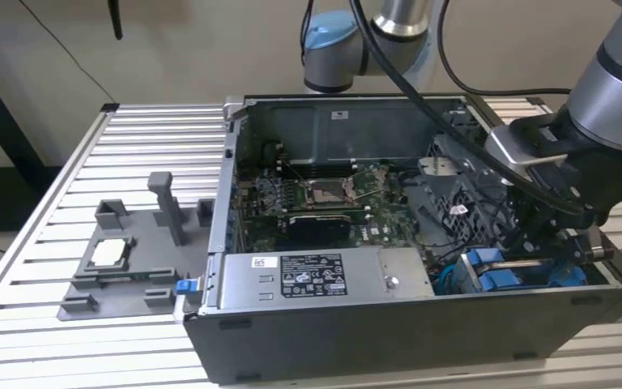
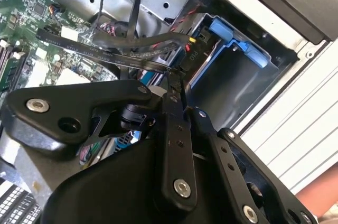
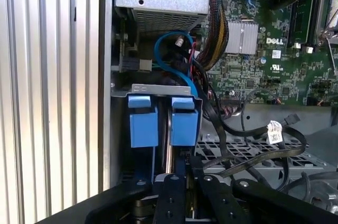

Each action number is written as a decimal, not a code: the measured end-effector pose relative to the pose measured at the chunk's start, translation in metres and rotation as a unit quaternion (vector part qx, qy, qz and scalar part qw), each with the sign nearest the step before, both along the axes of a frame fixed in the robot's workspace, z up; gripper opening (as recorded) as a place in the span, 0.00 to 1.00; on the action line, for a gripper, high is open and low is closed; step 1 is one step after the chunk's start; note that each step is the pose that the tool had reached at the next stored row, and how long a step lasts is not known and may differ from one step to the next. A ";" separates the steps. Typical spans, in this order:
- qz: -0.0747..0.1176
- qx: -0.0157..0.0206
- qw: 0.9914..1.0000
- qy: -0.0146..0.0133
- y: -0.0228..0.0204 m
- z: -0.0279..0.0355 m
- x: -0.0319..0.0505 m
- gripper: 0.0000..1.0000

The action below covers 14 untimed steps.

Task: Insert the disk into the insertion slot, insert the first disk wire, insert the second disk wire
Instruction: 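Insert the second disk wire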

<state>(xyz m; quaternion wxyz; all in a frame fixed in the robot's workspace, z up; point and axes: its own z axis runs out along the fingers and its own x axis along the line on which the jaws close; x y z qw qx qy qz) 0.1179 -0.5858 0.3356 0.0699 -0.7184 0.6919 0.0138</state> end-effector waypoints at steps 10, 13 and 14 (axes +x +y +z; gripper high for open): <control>0.000 0.000 1.000 -0.001 0.0018 -0.0018 0.0006 0.16; 0.000 0.000 1.000 -0.001 0.0017 -0.0016 0.0007 0.16; 0.000 0.002 1.000 -0.001 0.0018 -0.0019 0.0007 0.16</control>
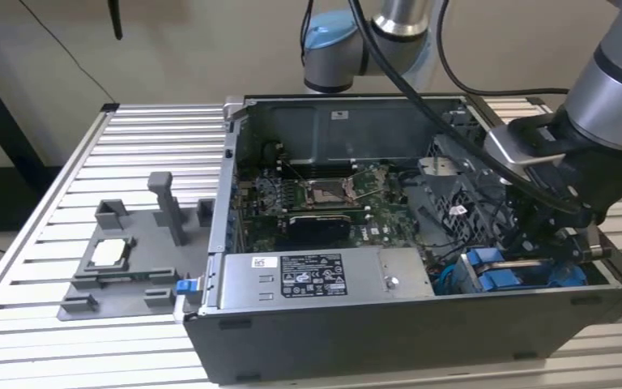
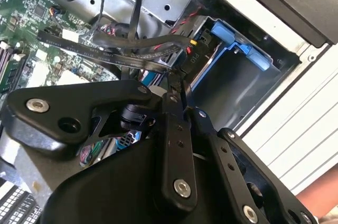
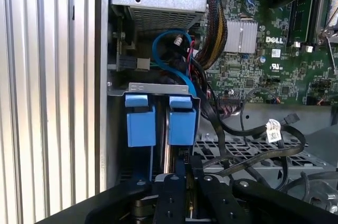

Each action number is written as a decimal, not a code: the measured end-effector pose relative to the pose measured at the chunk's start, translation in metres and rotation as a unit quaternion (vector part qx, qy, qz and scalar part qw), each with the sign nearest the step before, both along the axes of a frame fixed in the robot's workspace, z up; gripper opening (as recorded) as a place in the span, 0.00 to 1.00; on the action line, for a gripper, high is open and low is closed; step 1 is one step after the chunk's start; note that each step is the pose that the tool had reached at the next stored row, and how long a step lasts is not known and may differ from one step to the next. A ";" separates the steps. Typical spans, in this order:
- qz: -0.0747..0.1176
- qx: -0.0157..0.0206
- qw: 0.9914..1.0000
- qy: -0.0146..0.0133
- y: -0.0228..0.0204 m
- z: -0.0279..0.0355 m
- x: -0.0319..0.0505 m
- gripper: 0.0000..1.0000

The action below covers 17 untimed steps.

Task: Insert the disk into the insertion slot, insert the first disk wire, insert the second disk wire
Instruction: 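Insert the second disk wire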

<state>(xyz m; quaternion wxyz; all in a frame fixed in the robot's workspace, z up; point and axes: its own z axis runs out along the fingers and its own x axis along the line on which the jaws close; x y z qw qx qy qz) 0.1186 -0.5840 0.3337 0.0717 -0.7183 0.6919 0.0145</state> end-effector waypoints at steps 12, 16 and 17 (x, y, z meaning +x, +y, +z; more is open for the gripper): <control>0.000 0.000 1.000 0.000 0.0000 0.0086 0.0001 0.24; -0.001 0.000 1.000 0.000 0.0002 0.0084 0.0001 0.22; -0.001 0.000 1.000 0.000 0.0003 0.0084 0.0001 0.22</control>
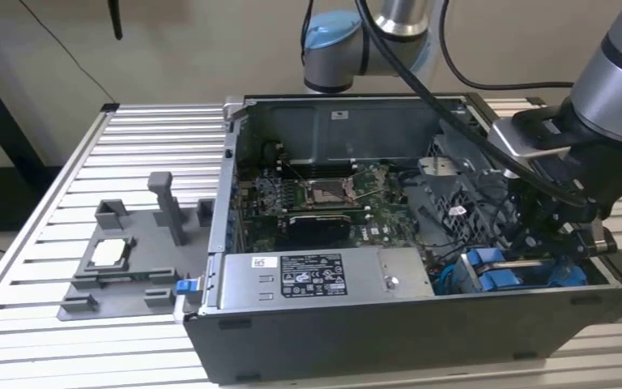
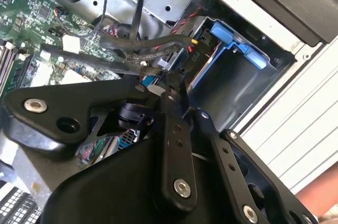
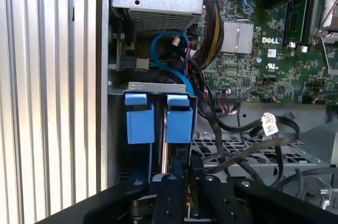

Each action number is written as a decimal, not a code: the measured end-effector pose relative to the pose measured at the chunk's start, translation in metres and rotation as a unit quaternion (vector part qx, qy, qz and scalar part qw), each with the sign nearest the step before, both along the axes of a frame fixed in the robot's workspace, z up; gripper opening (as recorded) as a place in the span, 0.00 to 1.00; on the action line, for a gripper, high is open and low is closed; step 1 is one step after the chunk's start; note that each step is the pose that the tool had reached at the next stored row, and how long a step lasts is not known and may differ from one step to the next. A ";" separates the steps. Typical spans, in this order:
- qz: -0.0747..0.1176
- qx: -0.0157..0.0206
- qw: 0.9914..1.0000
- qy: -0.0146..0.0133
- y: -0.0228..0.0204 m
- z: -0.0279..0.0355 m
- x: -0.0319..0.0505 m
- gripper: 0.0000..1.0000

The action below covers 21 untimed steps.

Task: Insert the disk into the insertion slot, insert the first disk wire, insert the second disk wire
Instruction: 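Insert the second disk wire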

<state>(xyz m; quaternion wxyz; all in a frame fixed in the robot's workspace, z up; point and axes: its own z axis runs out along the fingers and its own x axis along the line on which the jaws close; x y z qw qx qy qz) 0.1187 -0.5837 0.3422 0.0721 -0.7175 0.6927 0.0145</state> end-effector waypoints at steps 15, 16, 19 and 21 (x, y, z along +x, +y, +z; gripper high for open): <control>-0.002 0.000 1.000 -0.011 0.0002 -0.0014 0.0000 0.16; -0.002 0.000 1.000 -0.011 0.0002 -0.0019 0.0000 0.16; -0.002 -0.001 1.000 -0.012 0.0001 -0.0033 0.0000 0.16; -0.002 -0.001 1.000 -0.012 0.0001 -0.0045 -0.0001 0.16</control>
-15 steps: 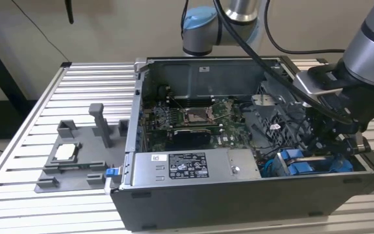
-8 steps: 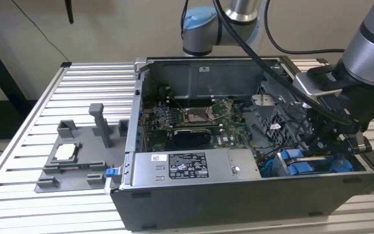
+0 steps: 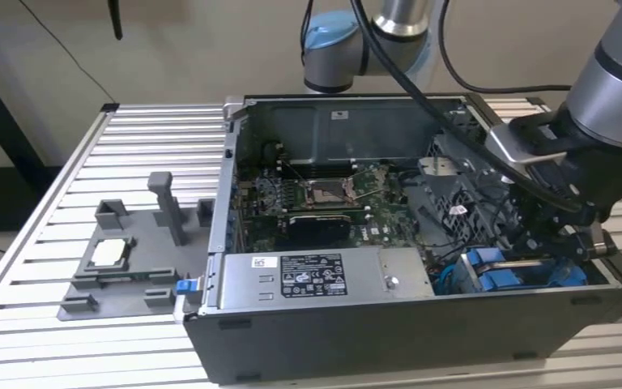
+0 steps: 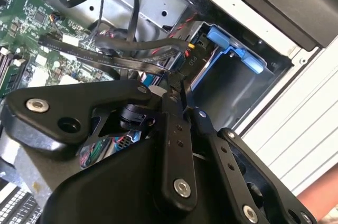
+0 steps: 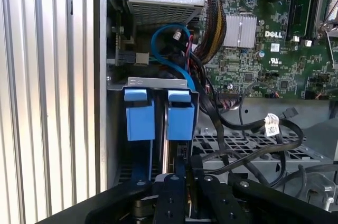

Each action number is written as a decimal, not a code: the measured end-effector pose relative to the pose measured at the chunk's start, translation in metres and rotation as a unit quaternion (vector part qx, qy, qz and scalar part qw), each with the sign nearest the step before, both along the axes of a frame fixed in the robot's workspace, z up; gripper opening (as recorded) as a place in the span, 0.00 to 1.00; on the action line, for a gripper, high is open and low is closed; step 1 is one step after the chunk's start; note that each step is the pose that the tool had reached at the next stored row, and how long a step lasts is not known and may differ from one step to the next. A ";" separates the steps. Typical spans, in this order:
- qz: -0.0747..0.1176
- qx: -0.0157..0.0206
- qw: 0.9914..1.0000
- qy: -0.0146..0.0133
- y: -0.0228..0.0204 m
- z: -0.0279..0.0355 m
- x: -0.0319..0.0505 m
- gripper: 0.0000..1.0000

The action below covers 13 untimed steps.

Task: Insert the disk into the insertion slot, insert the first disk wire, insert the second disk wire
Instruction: 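Insert the second disk wire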

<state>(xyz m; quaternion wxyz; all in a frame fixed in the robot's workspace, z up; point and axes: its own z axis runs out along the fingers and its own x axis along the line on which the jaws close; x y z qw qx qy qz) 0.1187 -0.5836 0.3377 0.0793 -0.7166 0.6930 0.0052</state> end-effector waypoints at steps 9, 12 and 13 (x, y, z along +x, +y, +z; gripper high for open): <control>0.000 0.000 1.000 0.000 -0.0002 -0.0024 0.0000 0.16; 0.000 0.000 1.000 0.000 -0.0016 -0.0024 -0.0001 0.16; 0.000 0.000 1.000 0.000 -0.0020 -0.0025 0.0000 0.16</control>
